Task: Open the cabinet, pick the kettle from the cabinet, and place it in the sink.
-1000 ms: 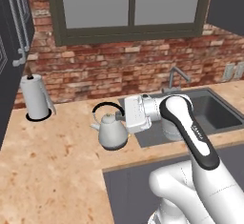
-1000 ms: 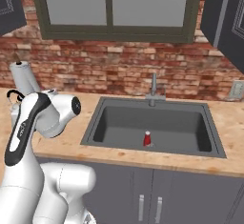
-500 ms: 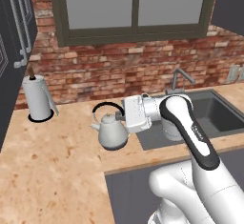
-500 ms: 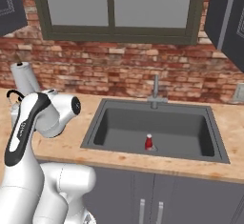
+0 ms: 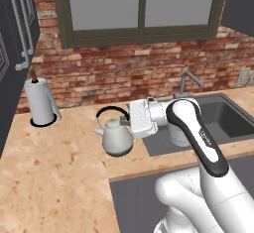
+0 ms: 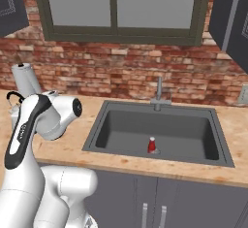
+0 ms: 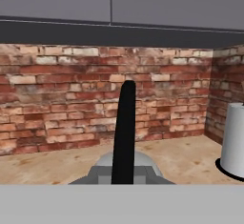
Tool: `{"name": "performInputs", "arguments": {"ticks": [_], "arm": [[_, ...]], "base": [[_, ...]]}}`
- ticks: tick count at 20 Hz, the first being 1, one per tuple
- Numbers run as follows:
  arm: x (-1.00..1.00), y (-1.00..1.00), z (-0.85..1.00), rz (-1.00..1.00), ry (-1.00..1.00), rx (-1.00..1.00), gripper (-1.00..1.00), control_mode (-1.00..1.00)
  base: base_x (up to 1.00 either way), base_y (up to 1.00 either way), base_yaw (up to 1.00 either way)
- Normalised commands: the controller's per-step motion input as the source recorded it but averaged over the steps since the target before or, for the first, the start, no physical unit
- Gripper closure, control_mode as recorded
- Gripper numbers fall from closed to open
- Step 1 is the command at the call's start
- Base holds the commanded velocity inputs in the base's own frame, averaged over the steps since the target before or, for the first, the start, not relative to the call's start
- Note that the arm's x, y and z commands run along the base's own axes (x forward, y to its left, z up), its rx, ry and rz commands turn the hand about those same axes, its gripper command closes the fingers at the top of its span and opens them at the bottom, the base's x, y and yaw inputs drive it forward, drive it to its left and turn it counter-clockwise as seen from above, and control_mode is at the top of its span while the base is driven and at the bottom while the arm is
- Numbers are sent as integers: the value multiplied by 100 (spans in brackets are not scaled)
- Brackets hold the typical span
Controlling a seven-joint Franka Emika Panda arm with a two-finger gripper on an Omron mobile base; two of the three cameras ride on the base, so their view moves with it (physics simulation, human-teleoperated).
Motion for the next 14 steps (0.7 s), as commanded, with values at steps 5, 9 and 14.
{"name": "performInputs", "arguments": {"ticks": [5,9,14], "arm": [[0,0,0,0,0,0,100,100],[0,0,0,0,0,0,100,100],[0,0,0,0,0,0,100,-100]], "base": [[0,0,0],[0,0,0],[0,0,0]]}}
